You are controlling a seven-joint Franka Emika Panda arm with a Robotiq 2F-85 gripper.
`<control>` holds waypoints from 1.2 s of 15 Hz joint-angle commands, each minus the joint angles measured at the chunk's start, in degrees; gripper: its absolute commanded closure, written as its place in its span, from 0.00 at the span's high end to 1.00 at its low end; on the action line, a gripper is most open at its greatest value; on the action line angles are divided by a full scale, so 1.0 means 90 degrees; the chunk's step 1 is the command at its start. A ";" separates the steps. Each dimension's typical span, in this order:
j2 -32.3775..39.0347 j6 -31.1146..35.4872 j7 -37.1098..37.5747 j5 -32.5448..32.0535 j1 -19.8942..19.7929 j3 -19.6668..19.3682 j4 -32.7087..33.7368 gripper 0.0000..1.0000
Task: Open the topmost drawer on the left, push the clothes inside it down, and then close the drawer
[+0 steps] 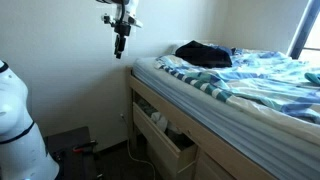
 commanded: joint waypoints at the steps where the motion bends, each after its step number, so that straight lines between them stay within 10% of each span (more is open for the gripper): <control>1: 0.0008 -0.0009 0.0009 -0.0010 0.0044 -0.0039 0.0012 1.00; 9: 0.0049 0.1942 0.0835 -0.0289 0.0087 0.0126 -0.1236 1.00; 18: 0.0357 0.2396 0.0630 -0.0292 0.0221 0.0106 -0.1519 1.00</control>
